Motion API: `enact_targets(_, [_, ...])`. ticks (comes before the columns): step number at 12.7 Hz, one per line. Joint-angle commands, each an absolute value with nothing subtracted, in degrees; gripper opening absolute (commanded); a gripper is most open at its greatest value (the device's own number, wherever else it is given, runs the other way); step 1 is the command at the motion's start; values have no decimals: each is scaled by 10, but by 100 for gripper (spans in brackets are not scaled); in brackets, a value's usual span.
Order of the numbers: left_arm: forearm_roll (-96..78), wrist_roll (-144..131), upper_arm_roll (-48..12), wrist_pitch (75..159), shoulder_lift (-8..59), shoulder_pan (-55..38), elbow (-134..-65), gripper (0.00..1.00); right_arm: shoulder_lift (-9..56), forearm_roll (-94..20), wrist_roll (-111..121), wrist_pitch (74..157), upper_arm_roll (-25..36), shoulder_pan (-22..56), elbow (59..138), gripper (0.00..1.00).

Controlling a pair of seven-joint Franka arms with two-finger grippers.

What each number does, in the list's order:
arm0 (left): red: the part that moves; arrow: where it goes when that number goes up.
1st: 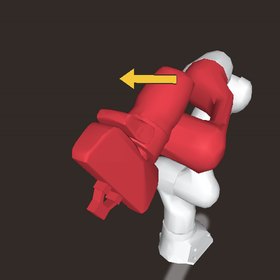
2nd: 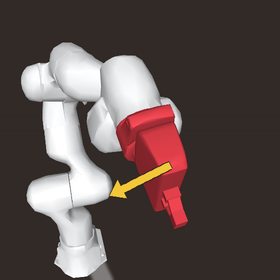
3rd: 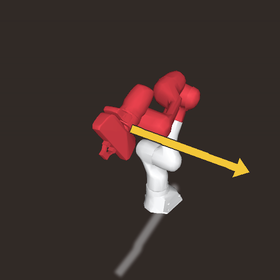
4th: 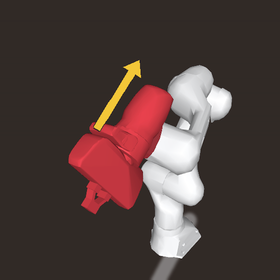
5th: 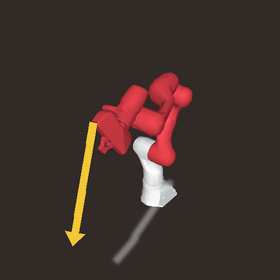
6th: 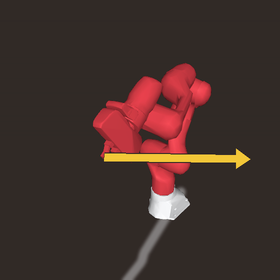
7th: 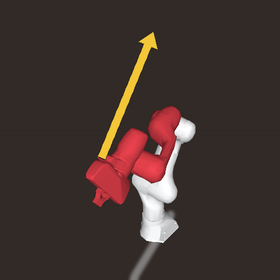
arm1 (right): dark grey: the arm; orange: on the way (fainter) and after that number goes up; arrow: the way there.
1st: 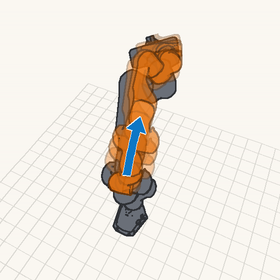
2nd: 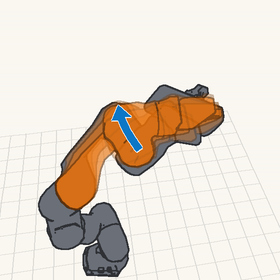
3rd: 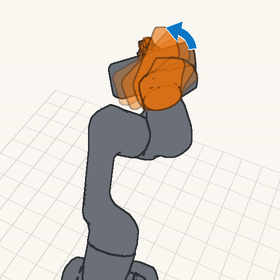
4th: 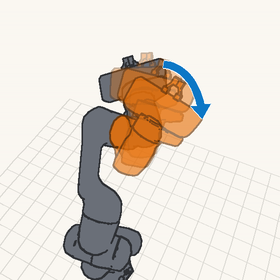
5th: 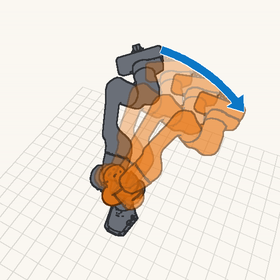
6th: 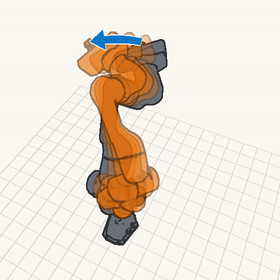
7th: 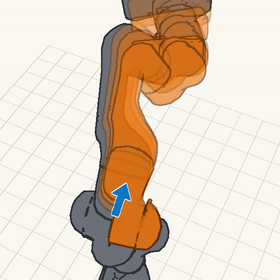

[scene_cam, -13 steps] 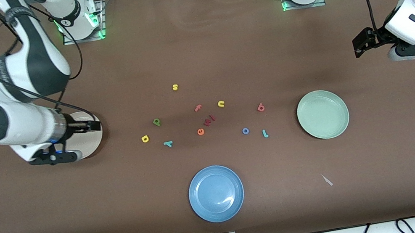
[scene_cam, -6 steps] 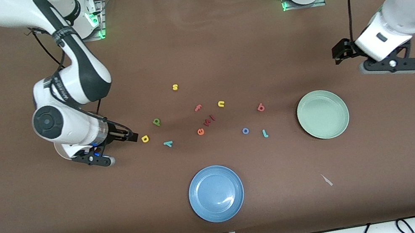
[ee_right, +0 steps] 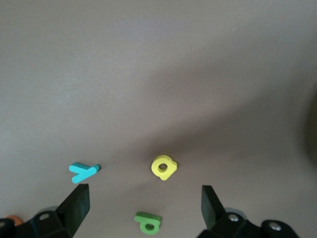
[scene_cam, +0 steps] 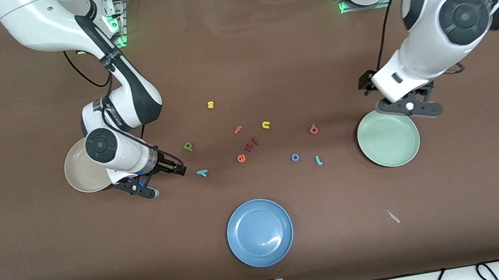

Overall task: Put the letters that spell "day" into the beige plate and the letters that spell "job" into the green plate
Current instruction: 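Reach the right gripper to the yellow letter while the left gripper moves out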

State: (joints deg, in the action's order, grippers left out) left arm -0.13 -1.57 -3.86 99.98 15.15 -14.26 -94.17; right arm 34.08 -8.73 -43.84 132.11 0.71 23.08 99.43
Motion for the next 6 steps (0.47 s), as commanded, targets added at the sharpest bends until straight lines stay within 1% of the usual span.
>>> enact_targets(1, [-19, -13, -35, 1021, 199, -169, -929, 100, 336, -93, -472, 1395, 9, 239, 1045, 100])
enact_targets(2, [-20, -14, -35, 1050, 217, -176, -930, 100, 335, -93, -473, 1422, 8, 240, 1071, 100])
enact_targets(4, [-20, -14, -35, 1087, 258, -185, -931, 100, 335, -93, -473, 1430, 9, 241, 1089, 100])
enact_targets(6, [-18, -22, -35, 1147, 304, -202, -935, 100, 337, -93, -473, 1438, 8, 242, 1095, 98])
